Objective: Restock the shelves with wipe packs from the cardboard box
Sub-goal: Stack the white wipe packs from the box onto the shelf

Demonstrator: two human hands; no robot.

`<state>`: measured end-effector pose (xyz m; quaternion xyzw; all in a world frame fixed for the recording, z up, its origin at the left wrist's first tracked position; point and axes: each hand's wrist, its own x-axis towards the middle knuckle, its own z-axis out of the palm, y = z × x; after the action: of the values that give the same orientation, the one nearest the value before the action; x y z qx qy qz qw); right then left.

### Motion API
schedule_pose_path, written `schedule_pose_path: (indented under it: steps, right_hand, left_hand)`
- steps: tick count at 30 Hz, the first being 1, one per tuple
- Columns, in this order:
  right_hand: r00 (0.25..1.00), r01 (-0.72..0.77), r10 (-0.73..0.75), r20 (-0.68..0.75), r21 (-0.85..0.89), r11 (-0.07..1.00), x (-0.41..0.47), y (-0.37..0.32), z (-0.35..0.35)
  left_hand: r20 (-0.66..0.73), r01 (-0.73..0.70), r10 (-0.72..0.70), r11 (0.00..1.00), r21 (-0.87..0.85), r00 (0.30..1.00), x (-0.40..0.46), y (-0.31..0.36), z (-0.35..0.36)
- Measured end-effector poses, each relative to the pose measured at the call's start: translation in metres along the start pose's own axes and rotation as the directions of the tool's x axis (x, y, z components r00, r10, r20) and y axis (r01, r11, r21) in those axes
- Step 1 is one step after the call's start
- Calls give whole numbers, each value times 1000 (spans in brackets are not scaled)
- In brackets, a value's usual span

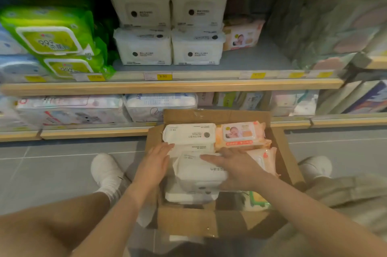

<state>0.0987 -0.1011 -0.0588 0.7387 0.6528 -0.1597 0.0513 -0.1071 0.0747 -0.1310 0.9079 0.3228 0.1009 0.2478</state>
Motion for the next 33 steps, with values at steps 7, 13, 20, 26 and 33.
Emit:
schedule_pose_path:
  steps: [7,13,20,26,33]
  right_hand:
    - [942,-304,314,-119,98,948,-38,74,-42]
    - [856,-459,510,-84,329,825,-51,118,-5]
    - [851,-458,522,-52,411,788,-48,137,0]
    - [854,-453,517,-56,411,791,-48,136,3]
    - [845,-455,530,-66,433,778,-45,124,-24]
  left_hand:
    - [274,-98,63,989,115,960,37,25,32]
    - [350,-208,62,894,396,935,49,24,49]
    - [411,-299,113,855,425,905,63,26,53]
    - [443,-288,77,855,432,893,61,38,45]
    - [339,-255,137,908,333,931,53,69,-13]
